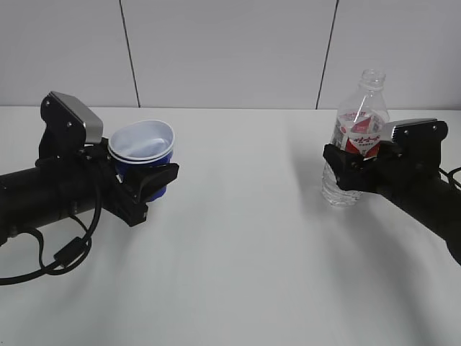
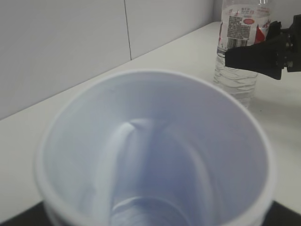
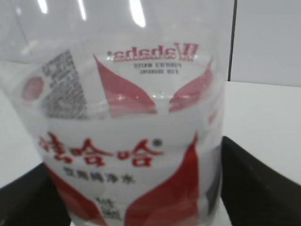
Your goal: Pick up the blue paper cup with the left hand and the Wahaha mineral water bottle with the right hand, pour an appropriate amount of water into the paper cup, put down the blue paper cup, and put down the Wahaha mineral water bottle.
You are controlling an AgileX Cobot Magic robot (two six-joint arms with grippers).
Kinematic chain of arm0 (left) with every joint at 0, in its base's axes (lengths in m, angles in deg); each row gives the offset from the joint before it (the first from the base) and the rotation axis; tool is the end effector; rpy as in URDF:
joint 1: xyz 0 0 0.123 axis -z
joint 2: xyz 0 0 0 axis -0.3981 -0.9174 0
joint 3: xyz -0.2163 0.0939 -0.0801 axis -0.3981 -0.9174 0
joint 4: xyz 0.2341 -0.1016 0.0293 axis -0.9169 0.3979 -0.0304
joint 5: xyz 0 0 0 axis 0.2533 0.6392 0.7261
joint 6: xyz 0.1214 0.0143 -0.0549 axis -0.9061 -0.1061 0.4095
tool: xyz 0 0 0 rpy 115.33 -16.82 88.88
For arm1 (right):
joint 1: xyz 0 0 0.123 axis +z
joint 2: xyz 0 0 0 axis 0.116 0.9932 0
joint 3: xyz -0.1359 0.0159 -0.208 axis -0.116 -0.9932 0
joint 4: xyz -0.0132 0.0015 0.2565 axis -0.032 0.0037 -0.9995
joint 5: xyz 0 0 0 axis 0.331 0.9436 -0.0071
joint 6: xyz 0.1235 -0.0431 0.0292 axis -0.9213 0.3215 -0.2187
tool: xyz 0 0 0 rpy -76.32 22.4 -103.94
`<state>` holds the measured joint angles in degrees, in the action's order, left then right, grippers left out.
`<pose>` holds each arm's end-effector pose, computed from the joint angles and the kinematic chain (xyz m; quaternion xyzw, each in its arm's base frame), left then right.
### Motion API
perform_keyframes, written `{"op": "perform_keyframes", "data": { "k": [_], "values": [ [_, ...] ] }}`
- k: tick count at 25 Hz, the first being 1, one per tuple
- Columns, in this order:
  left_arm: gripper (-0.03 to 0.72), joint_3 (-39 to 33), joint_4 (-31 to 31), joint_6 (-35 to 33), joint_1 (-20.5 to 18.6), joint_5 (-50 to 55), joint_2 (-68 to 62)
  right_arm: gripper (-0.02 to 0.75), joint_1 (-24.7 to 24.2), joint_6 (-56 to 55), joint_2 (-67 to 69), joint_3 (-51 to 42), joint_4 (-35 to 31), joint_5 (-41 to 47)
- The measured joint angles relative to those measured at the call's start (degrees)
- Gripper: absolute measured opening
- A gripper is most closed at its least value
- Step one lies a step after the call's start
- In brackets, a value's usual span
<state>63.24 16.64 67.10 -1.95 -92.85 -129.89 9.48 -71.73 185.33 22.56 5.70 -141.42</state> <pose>0.2930 -0.1734 0.1005 0.3154 0.7211 -0.2349 0.5704 0.3683 0.0567 0.0542 -0.1293 0.7521 0.1125 0.6364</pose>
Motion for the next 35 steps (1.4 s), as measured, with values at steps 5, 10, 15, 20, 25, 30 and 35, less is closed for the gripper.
{"op": "perform_keyframes", "data": {
  "k": [5,10,15,20,25,30,35],
  "values": [
    [0.410,0.0,0.0,0.0,0.0,0.0,0.0,0.542,0.0,0.0,0.0,0.1,1.3,0.0],
    [0.409,0.0,0.0,0.0,0.0,0.1,0.0,0.461,0.0,0.0,0.7,0.1,2.0,-1.0],
    [0.409,0.0,0.0,0.0,0.0,0.1,0.0,0.451,0.0,-0.3,0.7,0.1,2.0,-1.2],
    [0.409,0.0,0.0,0.0,0.0,0.1,0.0,0.449,0.0,-1.4,0.7,0.1,2.0,-1.2],
    [0.409,0.5,0.3,0.0,0.0,0.1,-1.3,0.449,0.0,-3.1,-0.8,0.1,2.3,0.9],
    [0.408,3.6,0.4,-0.5,0.0,-2.5,-5.6,0.448,0.0,-3.8,-6.2,-0.4,3.4,3.2],
    [0.405,8.1,-0.6,-0.6,0.0,-4.6,-10.6,0.448,0.0,-3.8,-12.3,-0.4,3.4,4.2]
  ]
}}
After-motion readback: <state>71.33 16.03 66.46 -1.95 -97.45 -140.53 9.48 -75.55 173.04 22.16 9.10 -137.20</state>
